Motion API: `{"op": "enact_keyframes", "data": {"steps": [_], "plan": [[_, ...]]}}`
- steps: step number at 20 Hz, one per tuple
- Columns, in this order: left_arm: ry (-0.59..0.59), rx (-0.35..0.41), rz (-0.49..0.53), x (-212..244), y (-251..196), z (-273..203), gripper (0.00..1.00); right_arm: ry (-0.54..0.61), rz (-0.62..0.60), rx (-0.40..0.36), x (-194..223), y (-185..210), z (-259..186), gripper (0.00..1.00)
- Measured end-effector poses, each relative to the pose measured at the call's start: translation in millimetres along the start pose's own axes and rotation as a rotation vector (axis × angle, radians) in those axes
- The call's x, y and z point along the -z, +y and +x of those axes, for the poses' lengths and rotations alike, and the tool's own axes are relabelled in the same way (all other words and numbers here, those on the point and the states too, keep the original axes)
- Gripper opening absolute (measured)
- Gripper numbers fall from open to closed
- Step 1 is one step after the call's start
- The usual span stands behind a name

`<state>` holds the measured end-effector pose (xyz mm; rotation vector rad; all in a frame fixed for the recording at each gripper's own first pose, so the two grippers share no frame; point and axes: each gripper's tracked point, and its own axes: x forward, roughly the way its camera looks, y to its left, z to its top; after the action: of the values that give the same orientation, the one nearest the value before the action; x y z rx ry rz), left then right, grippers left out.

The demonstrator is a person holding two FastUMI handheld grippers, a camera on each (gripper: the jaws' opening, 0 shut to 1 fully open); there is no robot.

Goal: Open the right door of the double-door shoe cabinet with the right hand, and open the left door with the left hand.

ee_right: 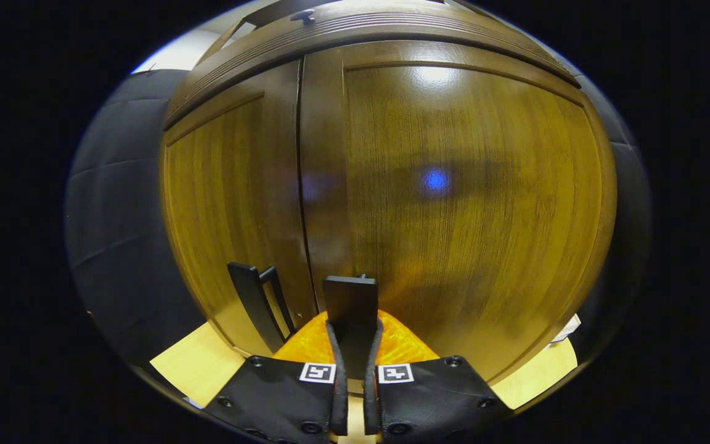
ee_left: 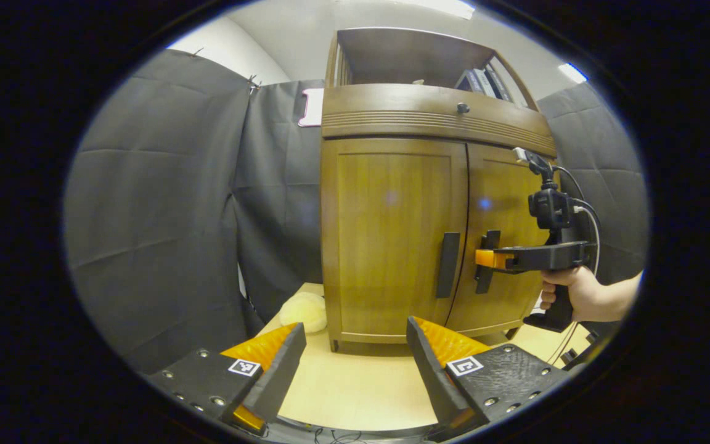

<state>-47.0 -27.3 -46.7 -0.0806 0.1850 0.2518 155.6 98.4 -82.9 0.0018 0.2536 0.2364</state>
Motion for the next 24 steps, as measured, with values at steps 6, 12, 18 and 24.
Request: {"op": "enact_keyframes", "data": {"steps": [6,12,18,24], "plan": [[-0.016,0.026,-0.007,-2.4,-7.5,-4.9,0.92,0.022,-0.024,-0.028,6.1,3.0,-20.6,0.11],[-0.021,0.033,0.006,-9.8,1.0,-15.9,0.92,0.030,-0.017,-0.040,5.4,4.8,-29.4,0.10],[-0.024,0.068,0.005,-10.2,5.1,-12.5,0.93,0.024,-0.012,-0.037,2.9,3.4,-31.4,0.11],[-0.028,0.133,0.009,-15.8,8.0,21.6,0.92,0.024,-0.011,-0.030,7.2,2.7,-29.0,0.11]]}}
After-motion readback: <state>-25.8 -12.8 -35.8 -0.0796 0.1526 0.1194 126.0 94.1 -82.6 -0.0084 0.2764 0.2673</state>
